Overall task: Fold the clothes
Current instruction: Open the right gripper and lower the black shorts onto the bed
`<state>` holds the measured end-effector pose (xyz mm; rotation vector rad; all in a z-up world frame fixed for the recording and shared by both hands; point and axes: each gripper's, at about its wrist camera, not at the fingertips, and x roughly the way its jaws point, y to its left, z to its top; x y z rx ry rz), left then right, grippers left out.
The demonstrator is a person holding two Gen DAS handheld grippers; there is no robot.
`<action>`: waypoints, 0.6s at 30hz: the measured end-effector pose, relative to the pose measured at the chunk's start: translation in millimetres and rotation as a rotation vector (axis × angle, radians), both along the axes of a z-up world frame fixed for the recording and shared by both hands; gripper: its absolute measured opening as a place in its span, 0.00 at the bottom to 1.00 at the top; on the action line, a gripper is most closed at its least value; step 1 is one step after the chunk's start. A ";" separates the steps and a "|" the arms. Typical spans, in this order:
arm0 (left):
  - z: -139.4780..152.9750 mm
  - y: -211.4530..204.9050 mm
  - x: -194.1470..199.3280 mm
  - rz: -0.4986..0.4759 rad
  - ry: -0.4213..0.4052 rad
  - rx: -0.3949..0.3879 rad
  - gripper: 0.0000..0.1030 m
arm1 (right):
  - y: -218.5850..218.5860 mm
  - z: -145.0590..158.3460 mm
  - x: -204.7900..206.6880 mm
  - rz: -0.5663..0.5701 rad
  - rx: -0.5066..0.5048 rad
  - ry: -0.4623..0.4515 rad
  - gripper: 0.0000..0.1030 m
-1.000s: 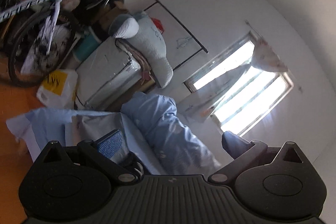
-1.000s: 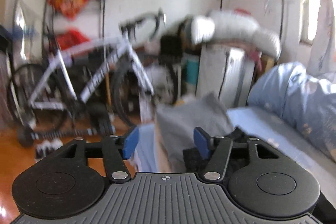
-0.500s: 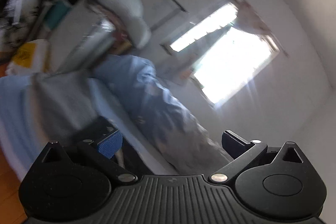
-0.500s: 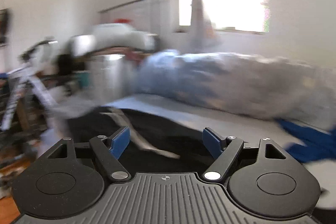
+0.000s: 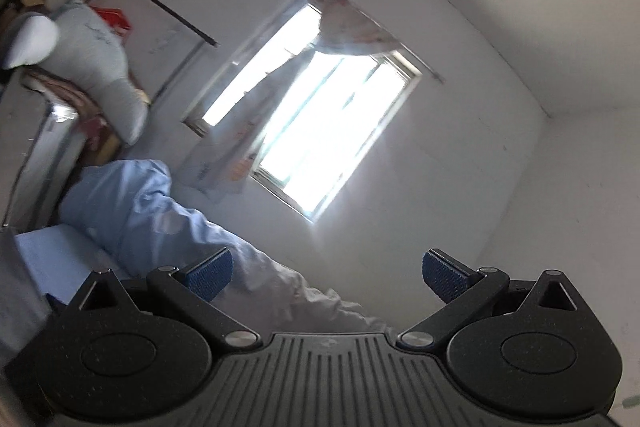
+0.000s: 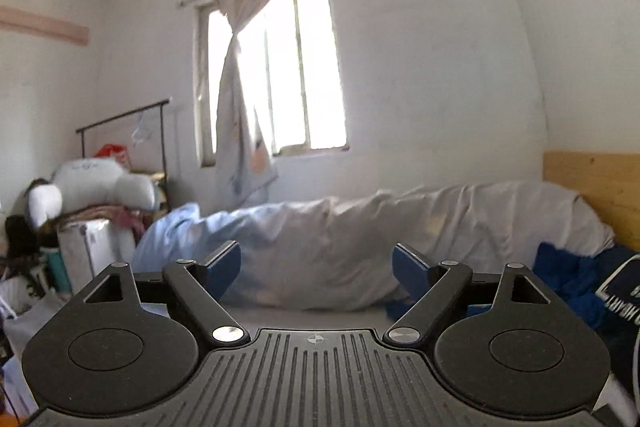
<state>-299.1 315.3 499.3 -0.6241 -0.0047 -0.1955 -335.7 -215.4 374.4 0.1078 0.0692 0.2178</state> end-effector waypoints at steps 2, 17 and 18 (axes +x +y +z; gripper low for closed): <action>-0.8 -17.0 12.3 -0.020 0.007 0.020 1.00 | -11.4 4.0 -4.1 -0.026 0.006 -0.014 0.84; -16.6 -100.2 87.3 -0.192 0.048 0.088 1.00 | -103.2 6.4 28.7 -0.105 0.148 -0.064 1.00; -28.2 -104.4 95.2 -0.201 0.071 0.078 1.00 | -106.6 -0.9 36.9 -0.114 0.155 -0.041 1.00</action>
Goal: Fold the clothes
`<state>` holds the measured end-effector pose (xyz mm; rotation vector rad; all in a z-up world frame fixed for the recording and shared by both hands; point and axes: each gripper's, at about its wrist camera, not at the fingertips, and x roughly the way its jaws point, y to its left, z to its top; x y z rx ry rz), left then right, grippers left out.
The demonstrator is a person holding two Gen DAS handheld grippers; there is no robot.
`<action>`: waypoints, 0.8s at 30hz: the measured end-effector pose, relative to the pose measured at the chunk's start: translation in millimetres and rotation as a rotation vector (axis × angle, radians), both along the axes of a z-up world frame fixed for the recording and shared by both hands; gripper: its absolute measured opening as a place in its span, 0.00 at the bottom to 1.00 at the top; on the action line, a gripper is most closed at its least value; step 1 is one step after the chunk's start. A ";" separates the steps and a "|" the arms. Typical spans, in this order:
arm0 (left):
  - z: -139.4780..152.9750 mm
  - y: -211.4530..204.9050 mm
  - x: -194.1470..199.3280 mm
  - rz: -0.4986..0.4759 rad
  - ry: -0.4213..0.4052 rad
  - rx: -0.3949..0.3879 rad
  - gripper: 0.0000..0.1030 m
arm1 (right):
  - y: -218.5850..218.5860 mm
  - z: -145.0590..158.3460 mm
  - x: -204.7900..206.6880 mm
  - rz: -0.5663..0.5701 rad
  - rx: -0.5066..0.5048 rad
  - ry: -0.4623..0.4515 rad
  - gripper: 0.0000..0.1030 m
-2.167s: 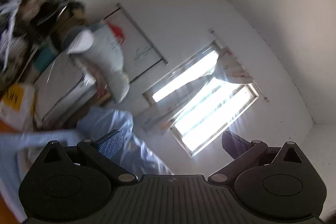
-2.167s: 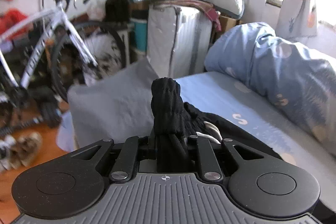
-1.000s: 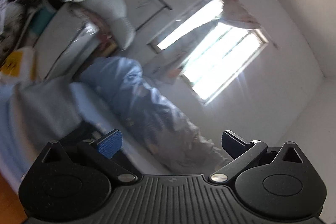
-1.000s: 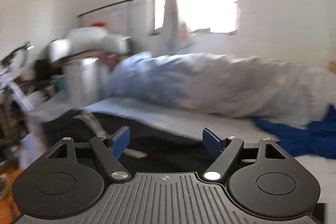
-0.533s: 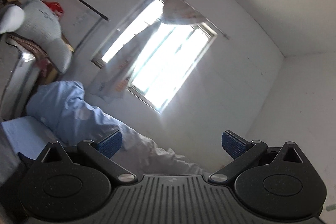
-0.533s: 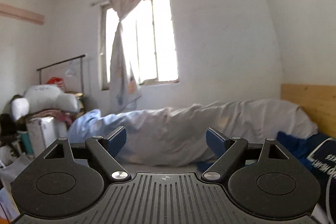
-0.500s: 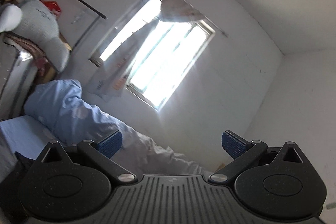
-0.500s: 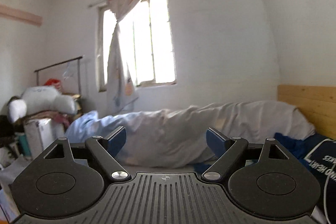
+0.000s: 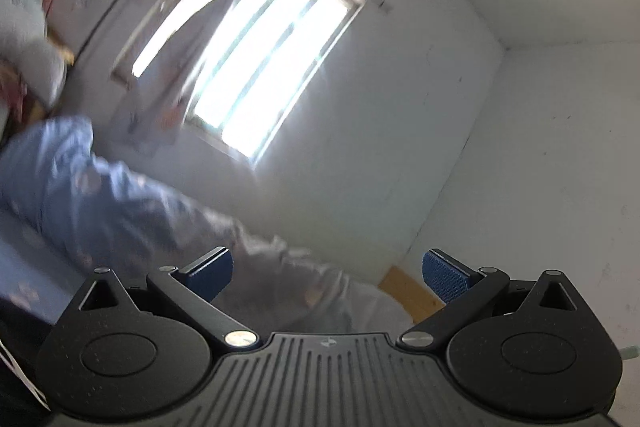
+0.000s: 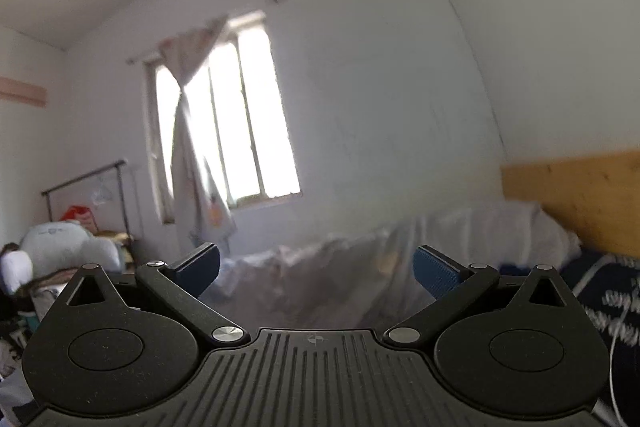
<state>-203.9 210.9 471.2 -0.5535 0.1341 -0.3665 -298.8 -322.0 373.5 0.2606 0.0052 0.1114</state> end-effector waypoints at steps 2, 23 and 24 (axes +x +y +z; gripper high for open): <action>-27.4 -7.2 15.6 -0.012 0.048 -0.025 1.00 | -3.3 -19.7 16.6 -0.012 0.017 0.052 1.00; -366.7 -39.6 235.4 -0.025 0.613 -0.226 1.00 | 33.1 -219.7 253.2 0.053 -0.054 0.566 1.00; -381.7 -40.4 243.4 -0.035 0.624 -0.233 1.00 | 32.5 -226.1 266.0 0.067 -0.066 0.589 1.00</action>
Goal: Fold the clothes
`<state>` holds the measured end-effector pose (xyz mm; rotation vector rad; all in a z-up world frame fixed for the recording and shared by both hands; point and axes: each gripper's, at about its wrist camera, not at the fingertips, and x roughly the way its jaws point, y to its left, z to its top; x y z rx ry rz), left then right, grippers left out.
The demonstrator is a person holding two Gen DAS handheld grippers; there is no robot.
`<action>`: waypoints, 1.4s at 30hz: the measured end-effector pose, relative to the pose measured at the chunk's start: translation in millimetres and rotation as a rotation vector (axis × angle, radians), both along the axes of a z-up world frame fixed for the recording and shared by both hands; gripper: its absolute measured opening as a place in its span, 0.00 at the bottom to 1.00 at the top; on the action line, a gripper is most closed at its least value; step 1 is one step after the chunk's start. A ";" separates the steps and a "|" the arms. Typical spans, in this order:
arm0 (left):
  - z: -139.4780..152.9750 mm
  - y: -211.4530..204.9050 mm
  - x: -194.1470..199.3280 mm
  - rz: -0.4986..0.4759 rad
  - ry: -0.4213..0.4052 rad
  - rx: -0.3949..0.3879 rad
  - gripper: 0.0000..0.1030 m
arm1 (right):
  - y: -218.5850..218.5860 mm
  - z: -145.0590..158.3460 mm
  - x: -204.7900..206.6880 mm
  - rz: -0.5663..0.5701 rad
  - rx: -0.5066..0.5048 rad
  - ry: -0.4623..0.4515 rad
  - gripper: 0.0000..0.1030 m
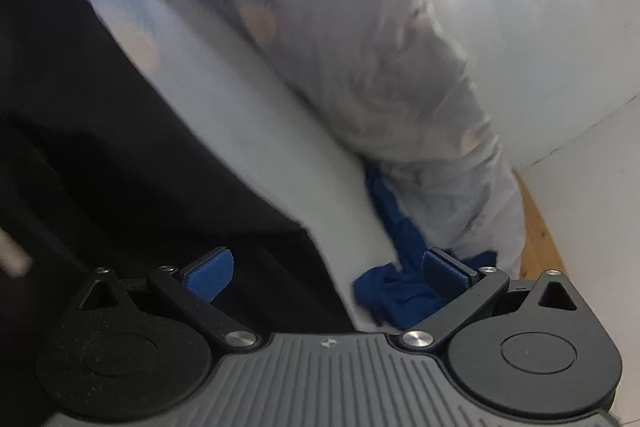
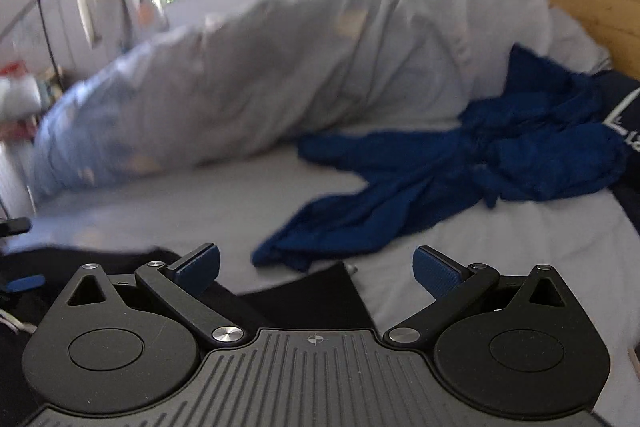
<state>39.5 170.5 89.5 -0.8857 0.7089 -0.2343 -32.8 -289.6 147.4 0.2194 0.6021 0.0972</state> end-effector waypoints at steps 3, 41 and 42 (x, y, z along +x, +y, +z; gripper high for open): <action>-33.2 5.0 11.1 -0.006 0.007 -0.036 1.00 | -3.2 -21.8 36.6 0.044 -0.011 0.067 1.00; -41.5 47.0 2.8 0.150 -0.070 -0.281 1.00 | 20.3 31.1 99.7 0.052 -0.381 -0.085 0.01; -41.3 47.7 3.0 0.150 -0.066 -0.280 1.00 | 20.0 26.9 103.8 0.088 -0.361 -0.040 0.01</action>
